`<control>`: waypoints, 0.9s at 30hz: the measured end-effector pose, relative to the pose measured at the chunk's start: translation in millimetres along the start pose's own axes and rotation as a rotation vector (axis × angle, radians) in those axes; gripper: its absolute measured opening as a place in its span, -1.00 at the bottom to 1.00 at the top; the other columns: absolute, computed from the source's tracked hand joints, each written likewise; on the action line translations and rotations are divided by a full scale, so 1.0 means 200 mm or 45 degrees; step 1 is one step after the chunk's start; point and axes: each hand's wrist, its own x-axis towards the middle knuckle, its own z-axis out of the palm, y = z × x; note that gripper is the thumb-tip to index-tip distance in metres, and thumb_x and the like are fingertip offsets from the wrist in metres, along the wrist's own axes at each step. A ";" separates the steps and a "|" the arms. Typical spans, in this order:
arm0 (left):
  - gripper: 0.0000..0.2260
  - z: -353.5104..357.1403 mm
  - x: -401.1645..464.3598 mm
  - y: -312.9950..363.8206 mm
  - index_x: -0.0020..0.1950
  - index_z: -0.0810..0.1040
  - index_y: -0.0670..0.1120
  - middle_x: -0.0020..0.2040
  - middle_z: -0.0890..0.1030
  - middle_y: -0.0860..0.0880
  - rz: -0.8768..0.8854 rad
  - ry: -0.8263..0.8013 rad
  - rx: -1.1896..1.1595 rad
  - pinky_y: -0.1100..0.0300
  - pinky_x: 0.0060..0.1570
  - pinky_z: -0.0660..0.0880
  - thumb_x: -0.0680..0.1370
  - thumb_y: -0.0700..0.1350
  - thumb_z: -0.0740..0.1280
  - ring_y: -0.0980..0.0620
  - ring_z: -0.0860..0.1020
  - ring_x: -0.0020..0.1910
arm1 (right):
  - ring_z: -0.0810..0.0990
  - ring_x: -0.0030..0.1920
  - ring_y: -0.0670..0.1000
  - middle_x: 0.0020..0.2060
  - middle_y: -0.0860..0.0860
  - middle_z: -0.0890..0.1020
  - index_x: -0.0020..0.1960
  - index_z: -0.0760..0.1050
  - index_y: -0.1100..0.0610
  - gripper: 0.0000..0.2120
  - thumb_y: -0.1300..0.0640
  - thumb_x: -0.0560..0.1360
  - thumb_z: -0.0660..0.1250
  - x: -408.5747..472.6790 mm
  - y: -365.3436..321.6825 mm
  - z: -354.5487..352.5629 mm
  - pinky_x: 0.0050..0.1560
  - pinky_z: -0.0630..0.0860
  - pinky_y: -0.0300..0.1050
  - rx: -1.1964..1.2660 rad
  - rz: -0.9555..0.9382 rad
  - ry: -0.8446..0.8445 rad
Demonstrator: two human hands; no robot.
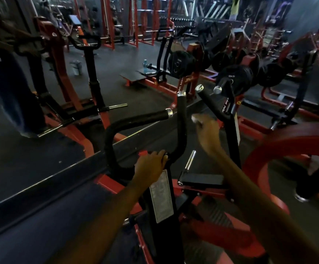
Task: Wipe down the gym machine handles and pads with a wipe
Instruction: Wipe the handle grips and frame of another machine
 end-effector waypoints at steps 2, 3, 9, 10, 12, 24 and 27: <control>-0.60 0.01 -0.01 0.00 0.40 0.39 -0.02 0.19 0.58 -0.07 -0.023 0.000 0.060 0.04 -0.07 0.49 0.68 0.08 -0.07 -0.12 0.59 0.06 | 0.56 0.11 0.05 0.07 0.13 0.62 0.13 0.57 0.23 -0.77 0.33 0.53 0.23 0.18 -0.02 0.04 0.17 0.41 -0.22 -0.024 -0.090 -0.012; -0.56 0.03 -0.01 0.00 0.40 0.38 -0.01 0.18 0.58 -0.06 -0.022 0.016 0.102 0.04 -0.09 0.49 0.67 0.09 -0.11 -0.10 0.59 0.04 | 0.54 0.14 0.05 0.10 0.14 0.60 0.16 0.56 0.24 -0.75 0.33 0.54 0.21 0.27 -0.03 0.06 0.22 0.39 -0.22 -0.039 -0.159 -0.025; -0.58 0.07 -0.01 -0.01 0.42 0.33 0.03 0.13 0.55 0.00 -0.009 0.099 0.205 0.15 -0.11 0.43 0.68 0.12 -0.11 0.01 0.57 0.01 | 0.31 0.40 0.18 0.34 0.23 0.42 0.32 0.42 0.32 -0.64 0.40 0.54 0.14 0.50 0.08 0.21 0.43 0.17 -0.03 -0.449 -0.602 -0.335; -0.55 0.08 -0.02 -0.02 0.45 0.32 0.03 0.12 0.55 -0.01 0.002 0.112 0.230 0.14 -0.13 0.43 0.67 0.13 -0.13 -0.01 0.57 0.00 | 0.25 0.44 0.20 0.38 0.24 0.37 0.35 0.38 0.33 -0.63 0.37 0.56 0.10 0.47 0.12 0.22 0.46 0.13 0.01 -0.490 -0.608 -0.371; -0.48 0.09 -0.02 -0.03 0.49 0.30 0.02 0.09 0.56 -0.04 0.027 0.120 0.277 0.11 -0.17 0.45 0.64 0.14 -0.18 -0.04 0.58 -0.05 | 0.22 0.45 0.23 0.41 0.26 0.32 0.37 0.34 0.35 -0.61 0.39 0.54 0.11 0.33 0.16 0.22 0.47 0.14 0.10 -0.561 -0.687 -0.433; -0.58 0.08 -0.02 0.00 0.48 0.28 0.01 0.19 0.54 -0.03 0.010 0.184 0.293 0.14 -0.15 0.41 0.68 0.10 -0.07 -0.04 0.57 0.04 | 0.50 0.20 0.23 0.14 0.27 0.54 0.08 0.55 0.35 -0.73 0.42 0.38 0.37 0.55 0.04 0.24 0.21 0.48 0.08 -0.727 -0.873 -0.393; -0.55 0.08 -0.02 -0.01 0.45 0.34 0.01 0.16 0.58 -0.02 0.025 0.225 0.338 0.16 -0.24 0.32 0.66 0.12 -0.09 -0.04 0.60 -0.01 | 0.53 0.10 0.22 0.06 0.27 0.53 0.02 0.56 0.36 -0.82 0.40 0.42 0.32 0.41 0.14 0.28 0.10 0.53 0.05 -0.656 -0.874 -0.479</control>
